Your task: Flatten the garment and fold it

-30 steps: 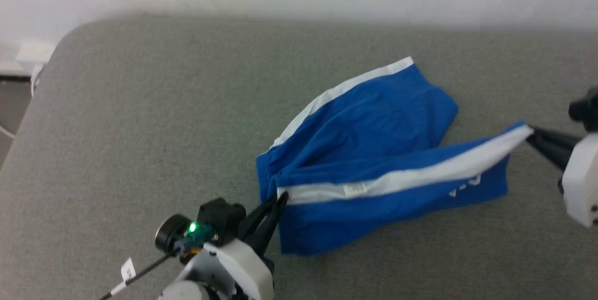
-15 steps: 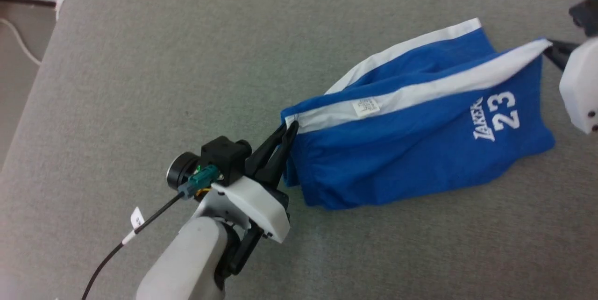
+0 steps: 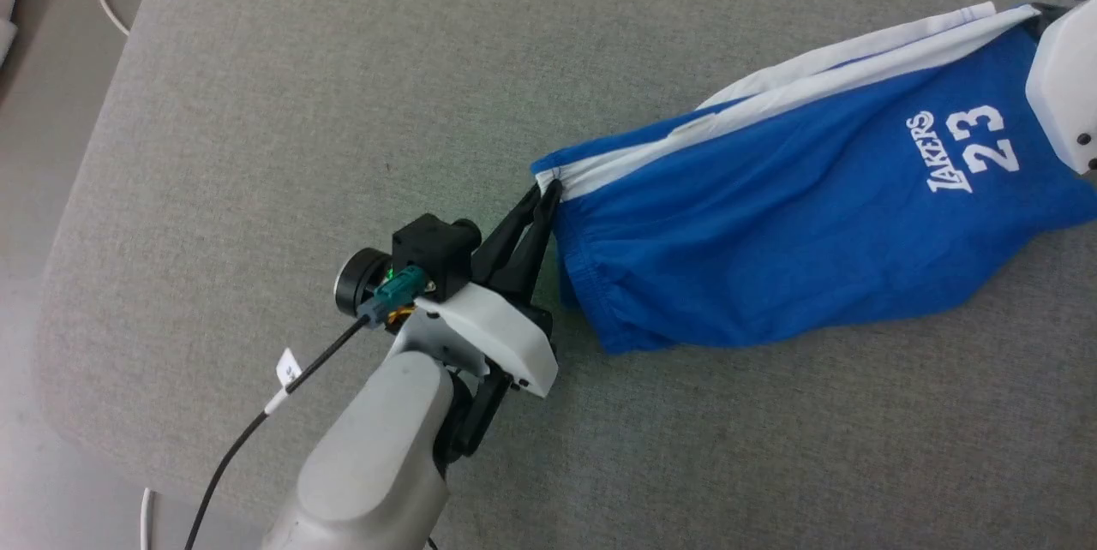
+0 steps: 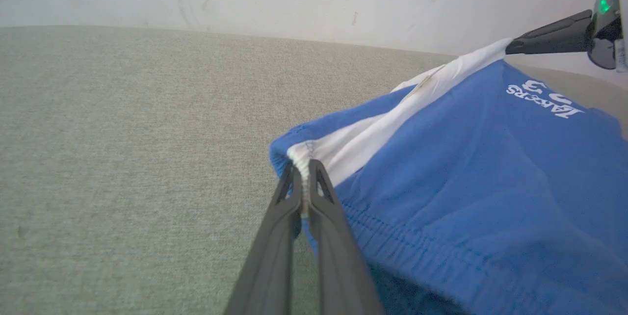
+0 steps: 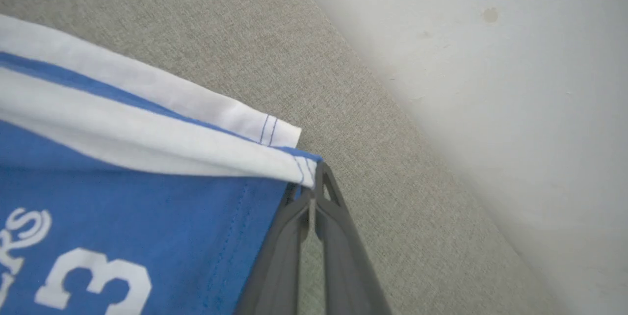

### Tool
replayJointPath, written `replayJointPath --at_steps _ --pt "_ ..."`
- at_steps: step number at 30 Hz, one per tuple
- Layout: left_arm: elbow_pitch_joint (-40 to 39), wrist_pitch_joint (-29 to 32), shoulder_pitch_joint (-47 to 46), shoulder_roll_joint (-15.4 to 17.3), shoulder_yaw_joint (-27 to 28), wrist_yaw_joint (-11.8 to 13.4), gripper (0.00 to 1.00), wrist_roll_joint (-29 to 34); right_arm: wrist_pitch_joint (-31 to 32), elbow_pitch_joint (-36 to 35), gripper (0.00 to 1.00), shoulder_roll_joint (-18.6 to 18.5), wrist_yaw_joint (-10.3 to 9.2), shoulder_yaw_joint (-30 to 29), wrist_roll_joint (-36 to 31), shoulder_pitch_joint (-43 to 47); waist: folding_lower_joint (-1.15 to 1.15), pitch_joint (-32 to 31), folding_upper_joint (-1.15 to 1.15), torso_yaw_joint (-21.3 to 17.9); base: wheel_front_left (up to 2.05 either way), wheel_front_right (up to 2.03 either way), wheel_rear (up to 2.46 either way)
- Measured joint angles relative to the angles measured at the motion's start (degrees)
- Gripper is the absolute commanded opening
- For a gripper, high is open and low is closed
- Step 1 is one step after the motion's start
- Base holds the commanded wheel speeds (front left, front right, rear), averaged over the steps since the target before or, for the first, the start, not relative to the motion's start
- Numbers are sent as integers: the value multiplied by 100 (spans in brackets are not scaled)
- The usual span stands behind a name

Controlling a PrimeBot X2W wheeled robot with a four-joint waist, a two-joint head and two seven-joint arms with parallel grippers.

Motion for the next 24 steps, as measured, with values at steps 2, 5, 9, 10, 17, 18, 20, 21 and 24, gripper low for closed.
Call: replayJointPath --at_steps 2,5,9,10,17,18,20,21,24 --pt "158 -82 -89 -33 -4 2 0 0 -146 219 0 59 1 126 -29 -98 0 46 0 29 0 0 0" --pt "397 -160 -182 -110 -31 7 0 -7 -380 516 0 170 1 303 -36 -185 0 97 0 50 0 0 0" --pt "684 -234 -235 -154 -59 5 0 -31 -612 869 53 345 1 482 136 -221 0 68 0 42 0 0 0" --pt "757 -245 -240 -163 -62 5 13 -32 -683 965 100 408 1 459 258 -220 0 40 0 33 0 0 0" --pt "995 -369 -194 -132 9 42 100 -81 -1482 1347 100 683 1 325 789 -136 -1 -335 0 -56 0 0 0" --pt "991 -389 -157 -112 49 62 100 -87 -1630 1379 100 712 0 285 859 -64 -1 -413 0 -74 0 0 0" --pt "936 -428 -26 -56 143 124 100 -98 -1933 1418 100 758 0 176 1039 115 -1 -577 0 -114 0 0 0" --pt "886 -435 63 -11 181 167 100 -97 -2071 1419 100 773 0 137 1117 203 -1 -665 0 -137 0 0 0" --pt "667 -470 369 88 353 282 100 -124 -2412 1411 100 799 0 52 1251 461 -2 -923 0 -211 0 0 0"
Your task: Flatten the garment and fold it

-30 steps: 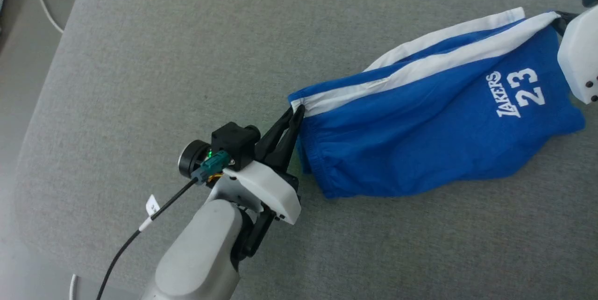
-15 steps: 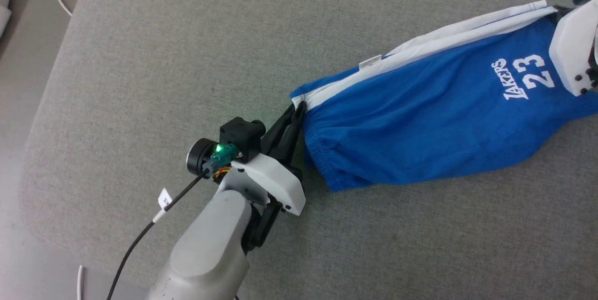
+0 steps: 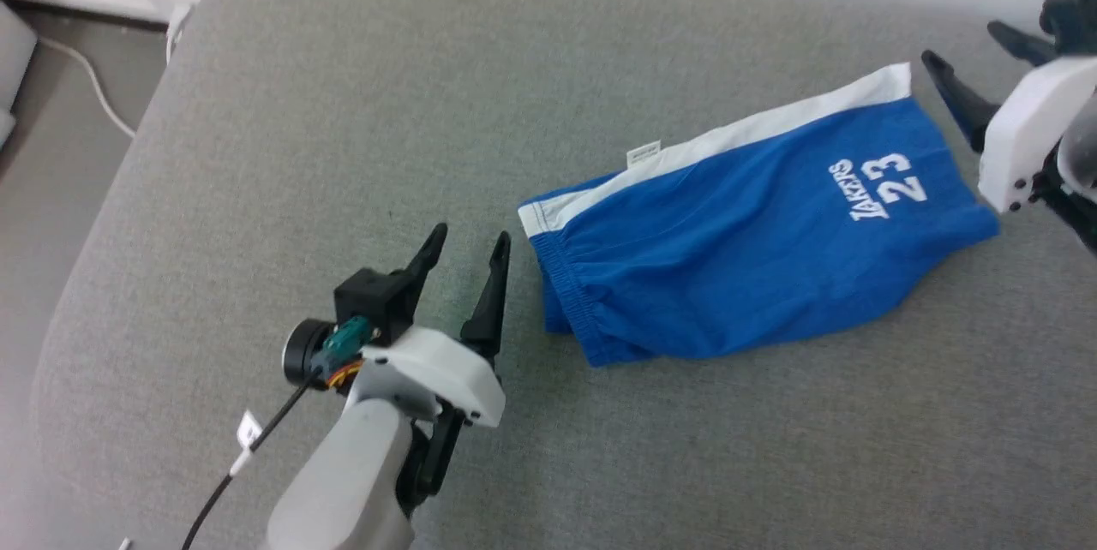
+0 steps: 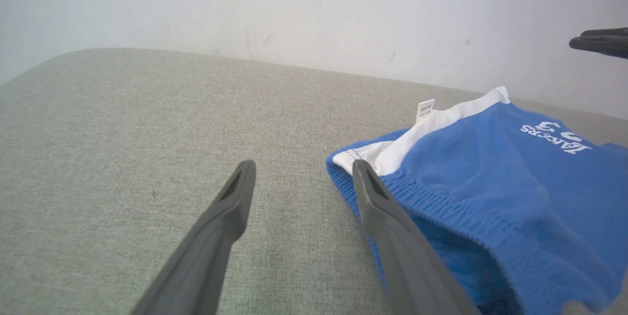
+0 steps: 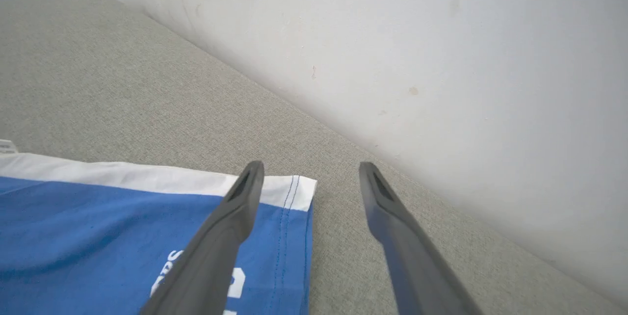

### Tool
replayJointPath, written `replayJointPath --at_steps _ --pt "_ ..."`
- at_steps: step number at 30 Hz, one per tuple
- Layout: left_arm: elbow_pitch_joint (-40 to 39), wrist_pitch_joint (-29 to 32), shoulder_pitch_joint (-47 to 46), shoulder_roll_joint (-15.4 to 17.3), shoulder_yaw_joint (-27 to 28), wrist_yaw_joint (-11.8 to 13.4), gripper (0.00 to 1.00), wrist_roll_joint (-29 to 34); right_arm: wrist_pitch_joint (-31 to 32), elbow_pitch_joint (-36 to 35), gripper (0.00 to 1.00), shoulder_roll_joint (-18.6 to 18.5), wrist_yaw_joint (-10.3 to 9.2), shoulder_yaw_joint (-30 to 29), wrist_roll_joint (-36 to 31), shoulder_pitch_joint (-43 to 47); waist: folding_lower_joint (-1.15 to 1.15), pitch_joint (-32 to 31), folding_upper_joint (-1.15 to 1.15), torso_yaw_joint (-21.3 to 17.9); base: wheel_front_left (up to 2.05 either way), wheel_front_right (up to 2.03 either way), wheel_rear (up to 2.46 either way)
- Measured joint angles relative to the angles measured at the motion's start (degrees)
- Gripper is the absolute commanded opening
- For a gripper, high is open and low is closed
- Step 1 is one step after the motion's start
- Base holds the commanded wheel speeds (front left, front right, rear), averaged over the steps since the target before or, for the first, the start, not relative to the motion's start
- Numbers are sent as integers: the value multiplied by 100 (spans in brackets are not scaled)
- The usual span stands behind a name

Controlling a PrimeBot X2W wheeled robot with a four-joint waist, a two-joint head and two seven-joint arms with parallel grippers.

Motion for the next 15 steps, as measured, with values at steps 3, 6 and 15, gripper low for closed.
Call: replayJointPath --at_steps 3,6,15 --pt "-296 -8 302 36 129 129 100 -2 -213 -2 100 30 0 -125 210 315 0 -242 0 -88 0 0 0" --pt "-550 -8 619 29 174 223 100 -19 -392 16 100 91 0 -294 375 675 -1 -454 0 -185 0 0 0" --pt "-1146 695 1312 -89 -108 426 100 -226 -1029 78 100 461 -1 -1189 773 1684 -1 -897 0 -480 0 0 0"
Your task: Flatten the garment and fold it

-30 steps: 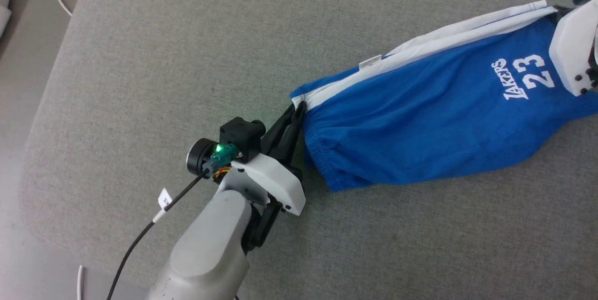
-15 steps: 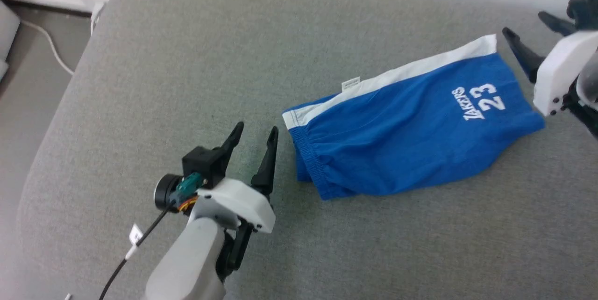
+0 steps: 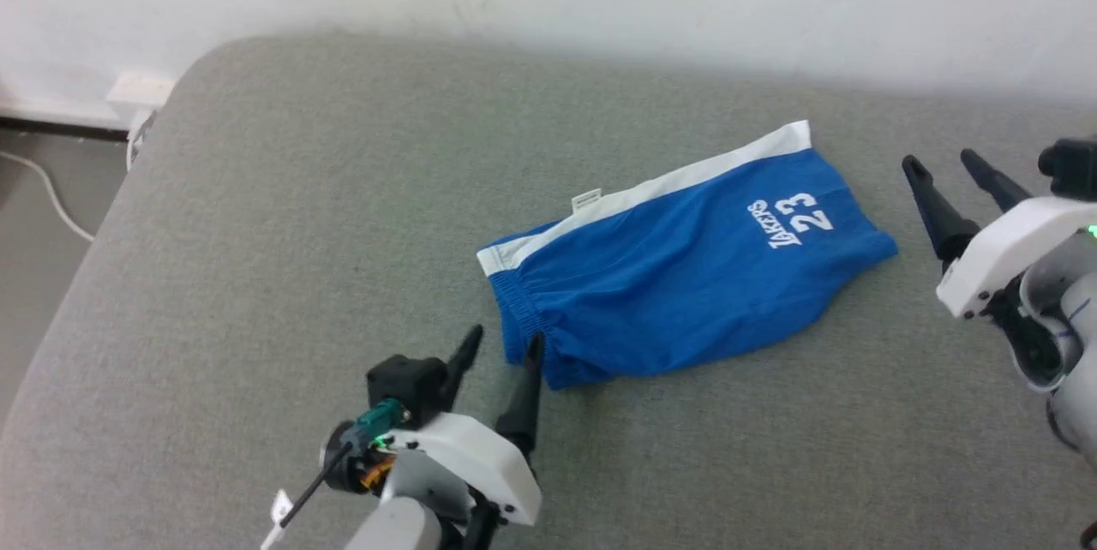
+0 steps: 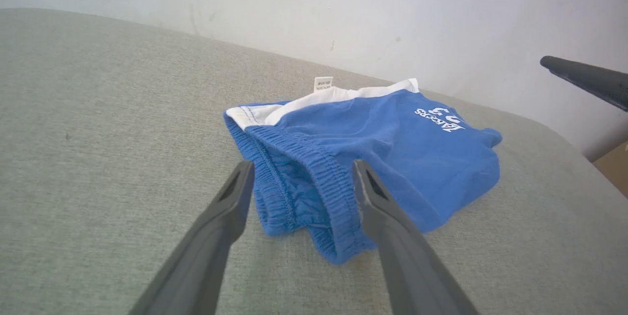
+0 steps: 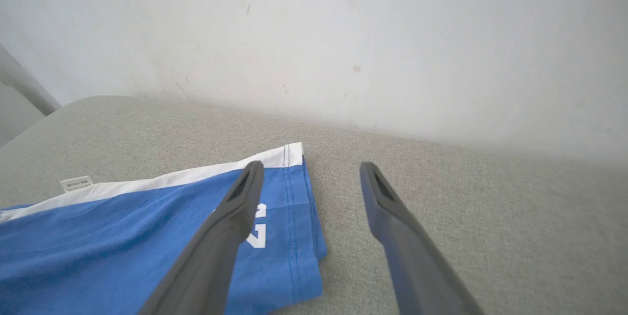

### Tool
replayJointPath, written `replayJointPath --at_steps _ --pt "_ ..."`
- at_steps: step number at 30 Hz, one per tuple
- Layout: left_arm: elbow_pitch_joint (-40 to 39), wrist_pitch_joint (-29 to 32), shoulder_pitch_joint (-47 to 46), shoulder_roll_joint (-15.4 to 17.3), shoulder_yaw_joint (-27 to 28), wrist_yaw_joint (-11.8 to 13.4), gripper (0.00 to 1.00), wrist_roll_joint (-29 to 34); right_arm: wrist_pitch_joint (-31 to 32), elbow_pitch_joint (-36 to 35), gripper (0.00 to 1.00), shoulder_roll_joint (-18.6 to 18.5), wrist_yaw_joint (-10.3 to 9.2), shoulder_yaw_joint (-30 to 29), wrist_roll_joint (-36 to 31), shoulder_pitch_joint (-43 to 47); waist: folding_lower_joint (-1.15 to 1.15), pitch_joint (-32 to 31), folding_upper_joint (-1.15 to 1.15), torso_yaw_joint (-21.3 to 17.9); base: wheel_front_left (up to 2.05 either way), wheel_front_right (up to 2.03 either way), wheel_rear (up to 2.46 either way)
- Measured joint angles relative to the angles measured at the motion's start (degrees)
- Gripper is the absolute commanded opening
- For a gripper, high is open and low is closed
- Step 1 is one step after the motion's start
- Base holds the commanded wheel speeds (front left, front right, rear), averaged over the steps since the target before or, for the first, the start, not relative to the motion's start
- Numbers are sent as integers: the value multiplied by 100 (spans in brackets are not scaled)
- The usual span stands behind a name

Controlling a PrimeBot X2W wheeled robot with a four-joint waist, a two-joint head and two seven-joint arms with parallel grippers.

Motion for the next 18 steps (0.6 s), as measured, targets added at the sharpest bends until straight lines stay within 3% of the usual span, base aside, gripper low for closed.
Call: replayJointPath --at_steps 9,18 --pt "47 914 105 7 -100 389 100 -124 -149 -534 100 214 -4 -1098 -417 960 1 -106 0 -392 0 0 0" --pt "832 945 -162 71 89 559 100 -140 99 -1415 100 357 -5 -2089 -1249 1595 2 9 0 -764 0 0 0"
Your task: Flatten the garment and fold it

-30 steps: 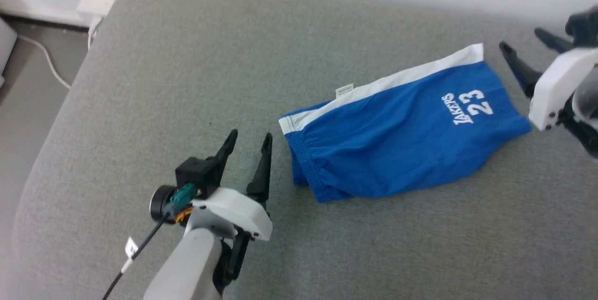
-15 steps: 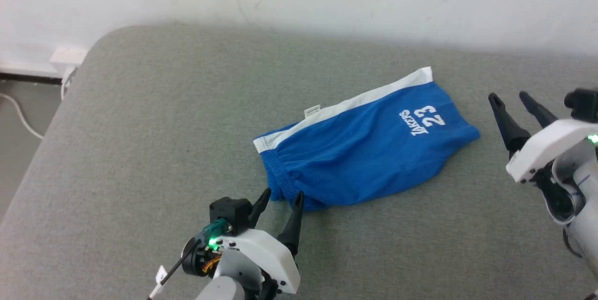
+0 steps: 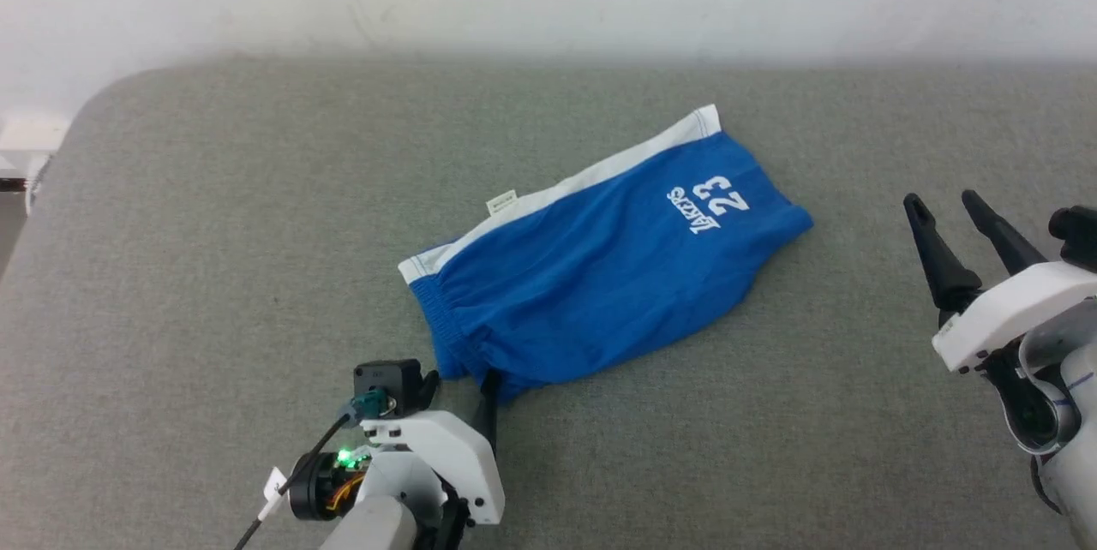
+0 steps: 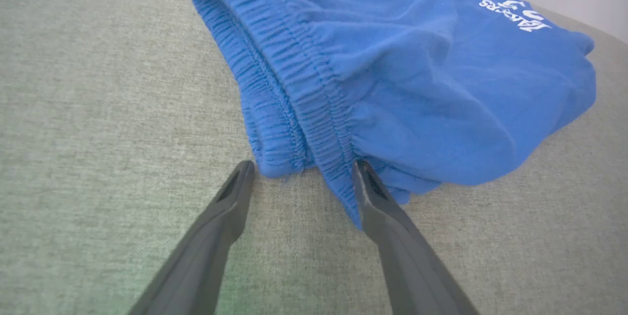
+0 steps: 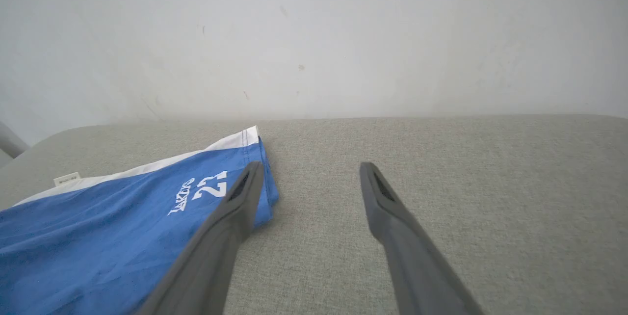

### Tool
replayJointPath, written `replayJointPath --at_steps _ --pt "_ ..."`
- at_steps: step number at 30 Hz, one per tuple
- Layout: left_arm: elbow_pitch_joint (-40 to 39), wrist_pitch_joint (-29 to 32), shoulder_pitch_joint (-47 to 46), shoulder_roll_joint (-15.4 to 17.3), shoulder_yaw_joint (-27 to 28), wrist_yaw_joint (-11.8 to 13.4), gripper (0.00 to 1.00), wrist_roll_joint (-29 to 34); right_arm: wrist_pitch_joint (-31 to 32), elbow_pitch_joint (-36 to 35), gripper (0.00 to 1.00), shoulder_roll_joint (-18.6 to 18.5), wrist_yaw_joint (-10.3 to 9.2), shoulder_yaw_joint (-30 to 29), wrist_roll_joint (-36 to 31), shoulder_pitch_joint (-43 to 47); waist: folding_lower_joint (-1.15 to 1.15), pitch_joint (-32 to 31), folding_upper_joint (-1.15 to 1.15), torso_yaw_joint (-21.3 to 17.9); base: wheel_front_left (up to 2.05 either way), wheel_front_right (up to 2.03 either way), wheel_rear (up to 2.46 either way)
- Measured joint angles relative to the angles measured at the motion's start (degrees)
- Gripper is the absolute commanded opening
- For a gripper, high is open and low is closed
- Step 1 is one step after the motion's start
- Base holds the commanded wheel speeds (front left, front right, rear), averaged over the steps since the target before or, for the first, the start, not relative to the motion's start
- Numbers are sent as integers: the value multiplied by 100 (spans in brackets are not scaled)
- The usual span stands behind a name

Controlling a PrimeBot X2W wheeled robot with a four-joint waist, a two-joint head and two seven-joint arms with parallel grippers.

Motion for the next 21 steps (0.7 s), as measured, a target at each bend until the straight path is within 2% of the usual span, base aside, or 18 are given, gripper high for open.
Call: replayJointPath --at_steps 5,6,7,8,9,11,15,21 --pt "314 -47 -196 -34 3 -76 100 -68 450 -591 100 190 1 -597 -488 330 0 151 0 -77 0 0 0" --pt "369 -32 -257 -41 -18 -132 75 -76 552 -717 100 221 0 -705 -593 396 0 181 0 -82 0 0 0" --pt "424 -26 -319 -48 -42 -187 7 -97 668 -837 100 245 1 -833 -704 458 0 211 0 -83 0 0 0" --pt "471 -29 -367 -49 -64 -242 7 -97 790 -964 100 269 1 -937 -812 520 0 236 0 -77 0 0 0" --pt "513 -35 -424 -54 -87 -300 0 -97 933 -1073 100 298 0 -1046 -914 575 0 255 0 -63 0 0 0" --pt "587 -59 -511 -105 -149 -408 0 -98 1281 -1312 100 344 0 -1181 -1102 657 0 286 0 -10 0 0 0" --pt "642 -303 -566 -227 -254 -430 0 -83 2038 -1617 100 470 0 -1360 -1344 658 0 350 0 162 0 0 0" --pt "577 -509 -645 -336 -445 -481 0 -30 3181 -1293 100 627 0 -1422 -1444 223 0 468 0 520 0 0 0"
